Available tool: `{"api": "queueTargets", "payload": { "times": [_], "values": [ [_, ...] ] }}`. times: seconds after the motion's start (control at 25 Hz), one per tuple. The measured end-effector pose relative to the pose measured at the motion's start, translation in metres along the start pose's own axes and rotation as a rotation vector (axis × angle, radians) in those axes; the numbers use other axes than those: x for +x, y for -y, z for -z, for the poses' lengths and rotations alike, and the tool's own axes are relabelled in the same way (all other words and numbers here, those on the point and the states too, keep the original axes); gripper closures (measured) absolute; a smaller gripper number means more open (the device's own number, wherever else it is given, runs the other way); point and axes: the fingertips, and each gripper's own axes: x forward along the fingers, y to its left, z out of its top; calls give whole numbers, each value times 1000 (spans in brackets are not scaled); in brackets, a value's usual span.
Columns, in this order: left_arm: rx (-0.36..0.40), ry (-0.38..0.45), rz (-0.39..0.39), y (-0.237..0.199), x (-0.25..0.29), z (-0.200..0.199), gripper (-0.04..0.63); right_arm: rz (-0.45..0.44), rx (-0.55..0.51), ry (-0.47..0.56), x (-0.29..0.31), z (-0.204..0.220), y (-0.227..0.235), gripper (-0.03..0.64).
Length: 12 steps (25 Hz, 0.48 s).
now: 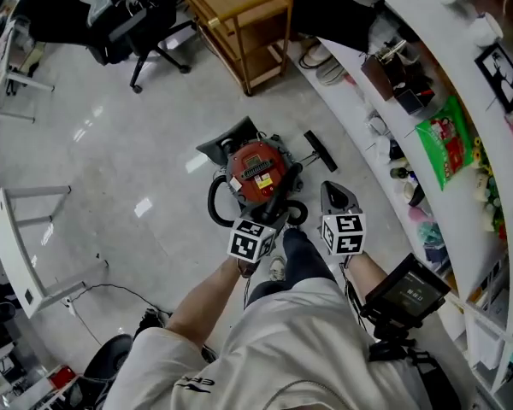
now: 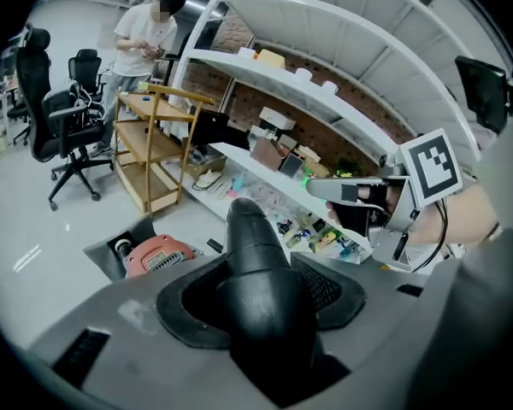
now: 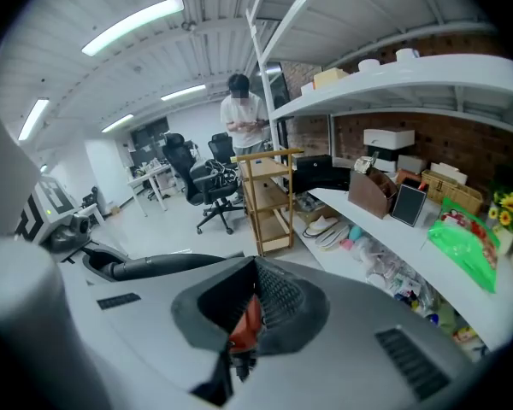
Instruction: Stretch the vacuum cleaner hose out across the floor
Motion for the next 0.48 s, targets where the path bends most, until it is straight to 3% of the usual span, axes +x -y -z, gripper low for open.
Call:
{"api": "queueTargets", "payload": {
  "times": [0.48],
  "values": [
    [88, 21, 29, 76, -62, 40, 387, 93, 28, 127, -126, 26, -22, 618]
  ]
}}
